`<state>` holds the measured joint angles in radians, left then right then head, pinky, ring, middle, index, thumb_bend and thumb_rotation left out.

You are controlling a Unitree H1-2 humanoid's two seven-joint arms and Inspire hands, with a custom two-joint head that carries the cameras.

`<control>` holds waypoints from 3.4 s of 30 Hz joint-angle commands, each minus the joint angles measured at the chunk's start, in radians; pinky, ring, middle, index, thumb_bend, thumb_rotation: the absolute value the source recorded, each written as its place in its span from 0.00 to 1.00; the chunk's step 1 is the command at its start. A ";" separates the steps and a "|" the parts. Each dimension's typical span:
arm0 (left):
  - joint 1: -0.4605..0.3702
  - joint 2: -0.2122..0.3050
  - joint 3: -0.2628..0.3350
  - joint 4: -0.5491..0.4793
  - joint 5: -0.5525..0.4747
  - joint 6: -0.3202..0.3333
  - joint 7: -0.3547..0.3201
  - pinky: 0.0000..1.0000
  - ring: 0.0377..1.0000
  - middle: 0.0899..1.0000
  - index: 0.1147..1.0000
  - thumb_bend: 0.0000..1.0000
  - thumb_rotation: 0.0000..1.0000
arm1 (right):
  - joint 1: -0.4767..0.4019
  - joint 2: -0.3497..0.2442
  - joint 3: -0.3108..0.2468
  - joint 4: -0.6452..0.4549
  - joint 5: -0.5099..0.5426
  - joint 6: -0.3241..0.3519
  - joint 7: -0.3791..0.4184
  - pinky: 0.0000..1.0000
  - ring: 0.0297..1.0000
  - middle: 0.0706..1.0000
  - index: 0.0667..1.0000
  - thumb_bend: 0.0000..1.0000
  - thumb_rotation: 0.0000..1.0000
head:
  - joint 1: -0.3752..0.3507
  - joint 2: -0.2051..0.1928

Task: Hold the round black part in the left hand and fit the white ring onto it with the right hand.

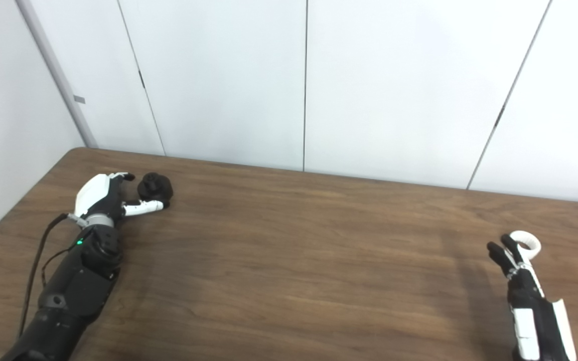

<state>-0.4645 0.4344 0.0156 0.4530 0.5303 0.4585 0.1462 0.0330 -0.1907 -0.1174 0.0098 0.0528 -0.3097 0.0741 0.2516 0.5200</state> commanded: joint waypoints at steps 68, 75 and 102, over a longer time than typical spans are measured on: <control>-0.097 0.049 -0.016 0.070 -0.104 -0.063 0.018 1.00 0.95 0.86 0.69 0.90 0.29 | 0.085 0.051 0.024 0.057 -0.038 0.022 -0.017 1.00 0.90 0.88 0.93 0.63 1.00 | -0.023 0.009; -0.099 0.045 -0.022 0.066 -0.106 -0.053 0.018 1.00 0.97 0.88 0.73 0.91 0.30 | 0.089 0.050 0.024 0.045 -0.038 0.041 -0.017 1.00 0.92 0.88 0.93 0.64 1.00 | -0.022 0.009; -0.106 0.037 -0.036 0.059 -0.116 -0.072 0.015 1.00 0.97 0.90 0.76 0.93 0.30 | 0.093 0.050 0.025 0.040 -0.047 0.047 -0.016 1.00 0.90 0.87 0.93 0.63 1.00 | -0.022 0.013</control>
<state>-0.5150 0.4555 -0.0190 0.5250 0.4107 0.4115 0.1516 0.0463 -0.1886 -0.1175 -0.0142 -0.0026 -0.2736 0.0667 0.2286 0.5323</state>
